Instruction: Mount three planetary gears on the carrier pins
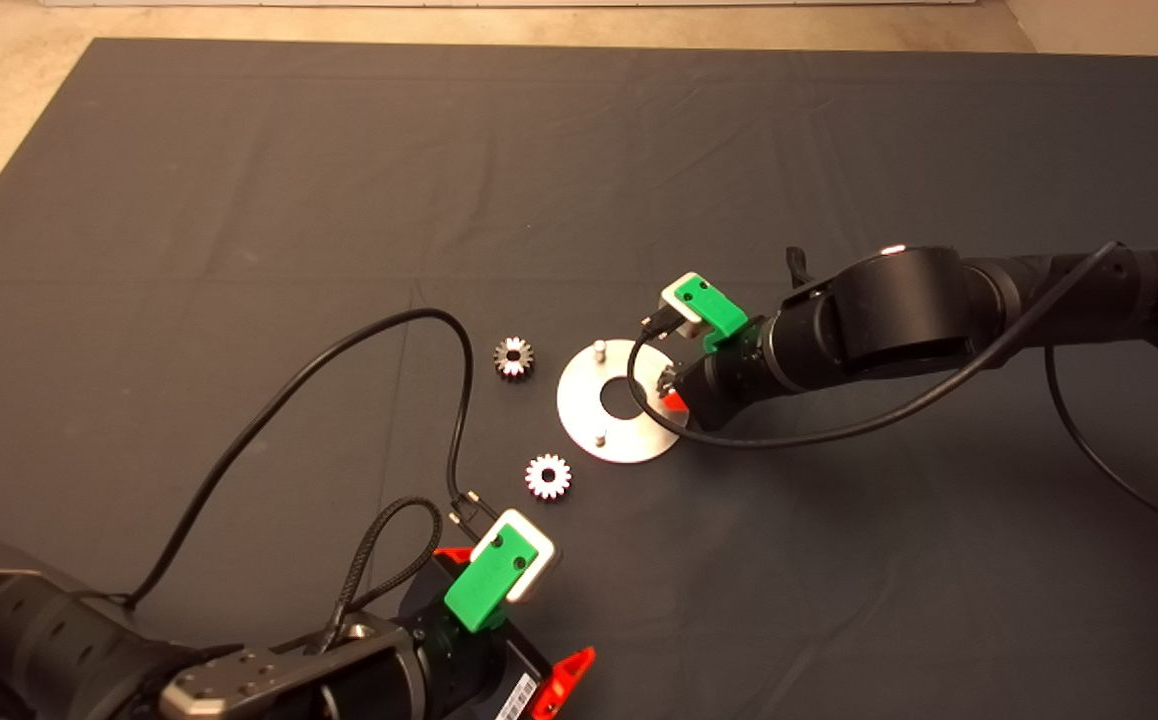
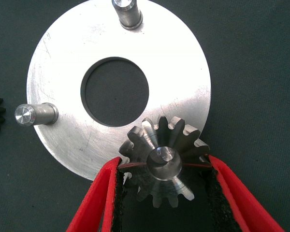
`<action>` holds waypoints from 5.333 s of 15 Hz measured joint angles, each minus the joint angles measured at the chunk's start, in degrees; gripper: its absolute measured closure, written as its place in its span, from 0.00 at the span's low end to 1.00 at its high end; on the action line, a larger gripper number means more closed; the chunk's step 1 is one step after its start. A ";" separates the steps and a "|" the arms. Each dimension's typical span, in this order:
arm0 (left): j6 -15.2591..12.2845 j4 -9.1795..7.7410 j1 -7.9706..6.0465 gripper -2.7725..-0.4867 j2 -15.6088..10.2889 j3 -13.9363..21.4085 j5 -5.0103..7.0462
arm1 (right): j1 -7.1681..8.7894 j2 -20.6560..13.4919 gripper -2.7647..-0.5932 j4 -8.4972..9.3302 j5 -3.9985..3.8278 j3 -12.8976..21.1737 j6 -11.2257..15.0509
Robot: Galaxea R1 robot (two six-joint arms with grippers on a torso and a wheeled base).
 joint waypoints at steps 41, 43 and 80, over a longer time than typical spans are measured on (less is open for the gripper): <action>0.00 0.00 -0.28 0.01 -0.02 0.00 0.00 | -0.18 0.85 0.81 0.45 -0.41 -3.33 -2.60; 0.00 0.00 -0.28 0.01 -0.02 0.00 0.00 | -0.18 0.85 0.81 0.45 -0.43 -3.33 -2.60; 0.00 0.00 -0.28 0.01 -0.20 0.00 -0.02 | 1.15 -20.06 0.34 5.11 -4.00 16.68 -2.57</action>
